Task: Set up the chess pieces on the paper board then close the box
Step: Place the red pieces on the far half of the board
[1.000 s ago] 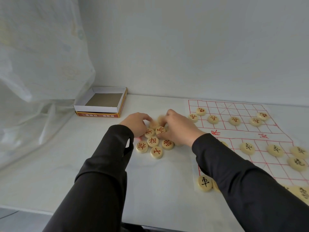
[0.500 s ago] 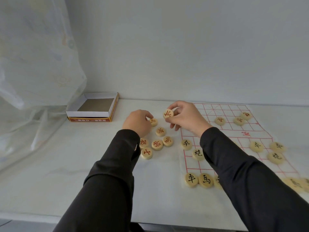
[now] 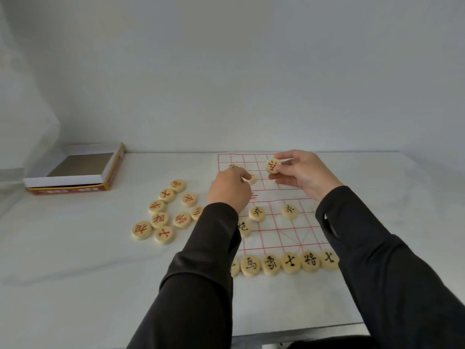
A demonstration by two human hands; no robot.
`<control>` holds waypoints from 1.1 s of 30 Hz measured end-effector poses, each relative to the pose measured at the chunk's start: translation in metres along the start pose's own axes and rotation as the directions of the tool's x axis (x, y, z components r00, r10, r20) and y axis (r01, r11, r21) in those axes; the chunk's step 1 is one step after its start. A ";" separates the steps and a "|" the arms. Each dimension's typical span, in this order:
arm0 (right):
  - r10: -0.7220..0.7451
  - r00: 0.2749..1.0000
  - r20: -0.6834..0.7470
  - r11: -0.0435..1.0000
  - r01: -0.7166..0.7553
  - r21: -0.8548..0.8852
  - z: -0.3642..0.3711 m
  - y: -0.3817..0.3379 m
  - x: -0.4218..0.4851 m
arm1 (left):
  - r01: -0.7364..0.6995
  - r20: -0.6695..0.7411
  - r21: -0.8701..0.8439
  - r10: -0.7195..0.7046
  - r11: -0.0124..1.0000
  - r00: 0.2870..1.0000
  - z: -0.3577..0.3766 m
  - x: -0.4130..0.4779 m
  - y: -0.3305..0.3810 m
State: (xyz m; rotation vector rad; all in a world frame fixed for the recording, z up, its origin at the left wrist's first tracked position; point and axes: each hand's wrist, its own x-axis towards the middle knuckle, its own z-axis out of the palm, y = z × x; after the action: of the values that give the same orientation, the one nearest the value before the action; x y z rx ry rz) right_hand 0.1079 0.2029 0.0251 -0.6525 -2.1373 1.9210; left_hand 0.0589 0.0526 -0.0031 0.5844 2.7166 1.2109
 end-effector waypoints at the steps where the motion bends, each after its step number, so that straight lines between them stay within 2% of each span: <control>1: 0.001 1.000 -0.023 1.000 -0.001 0.005 -0.010 0.000 0.001 | -0.008 0.024 0.013 0.008 1.000 1.000 0.009 -0.001 0.005; 8: 0.014 0.966 -0.258 0.983 -0.060 -0.171 -0.068 0.016 0.014 | -0.051 0.140 0.061 0.043 0.997 0.989 0.041 0.001 0.020; 12: -0.012 0.895 -0.445 0.962 -0.111 -0.249 -0.089 0.029 0.025 | -0.073 0.088 0.059 0.068 0.996 0.994 0.039 0.003 0.018; 18: -0.016 0.762 -0.647 0.929 -0.228 -0.291 -0.109 0.041 0.042 | -0.091 0.111 0.093 0.081 0.991 0.991 0.040 0.005 0.016; 22: 0.073 0.741 -0.668 0.902 -0.334 -0.273 -0.114 0.049 0.053 | -0.110 0.124 0.097 0.097 0.989 0.987 0.044 0.004 0.017; 28: 0.056 0.771 -0.635 0.866 -0.354 -0.354 -0.111 0.050 0.062 | -0.108 0.119 0.104 0.095 0.989 0.988 0.045 0.005 0.018; 33: -0.089 0.792 -0.603 0.815 -0.290 -0.501 -0.103 0.055 0.055 | -0.107 0.105 0.096 0.097 0.990 0.990 0.045 0.005 0.018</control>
State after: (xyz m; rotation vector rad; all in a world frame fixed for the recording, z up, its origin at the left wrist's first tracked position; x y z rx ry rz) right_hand 0.1136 0.3233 -0.0225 -1.3123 -2.2167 0.8399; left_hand 0.0707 0.0965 -0.0201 0.7838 2.7057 1.0389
